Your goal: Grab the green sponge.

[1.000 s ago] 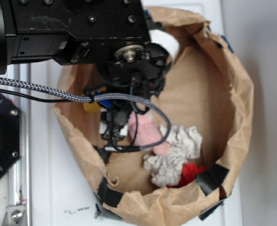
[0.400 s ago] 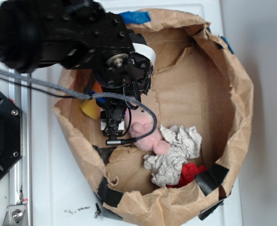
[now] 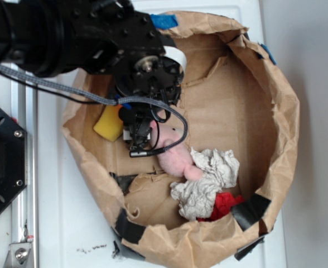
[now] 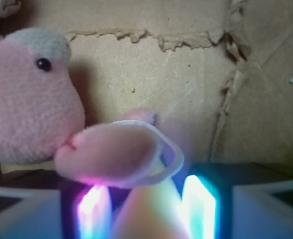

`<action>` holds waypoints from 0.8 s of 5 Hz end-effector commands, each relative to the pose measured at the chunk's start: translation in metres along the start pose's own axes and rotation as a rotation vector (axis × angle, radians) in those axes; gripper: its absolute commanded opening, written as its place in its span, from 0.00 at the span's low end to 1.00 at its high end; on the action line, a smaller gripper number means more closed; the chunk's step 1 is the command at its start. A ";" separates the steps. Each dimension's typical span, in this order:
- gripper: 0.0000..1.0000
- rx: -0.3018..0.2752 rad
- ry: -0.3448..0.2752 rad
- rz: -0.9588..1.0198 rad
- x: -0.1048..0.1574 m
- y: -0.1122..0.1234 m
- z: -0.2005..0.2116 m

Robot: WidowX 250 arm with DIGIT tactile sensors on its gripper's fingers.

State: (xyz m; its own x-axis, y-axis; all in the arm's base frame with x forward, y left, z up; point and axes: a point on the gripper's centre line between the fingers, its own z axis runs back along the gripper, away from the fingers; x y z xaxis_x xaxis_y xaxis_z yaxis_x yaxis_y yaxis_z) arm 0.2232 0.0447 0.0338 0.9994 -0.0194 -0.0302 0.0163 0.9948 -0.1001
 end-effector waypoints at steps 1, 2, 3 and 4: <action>0.00 0.005 -0.076 -0.016 0.004 0.002 0.024; 0.00 0.003 -0.078 -0.018 0.005 0.002 0.033; 0.00 -0.009 -0.122 0.011 0.011 -0.006 0.064; 0.00 -0.077 -0.180 0.042 0.019 -0.021 0.106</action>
State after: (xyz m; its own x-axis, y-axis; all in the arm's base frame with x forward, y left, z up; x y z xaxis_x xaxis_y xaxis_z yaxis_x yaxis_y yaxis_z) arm 0.2407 0.0303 0.1258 0.9964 0.0314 0.0790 -0.0158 0.9814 -0.1912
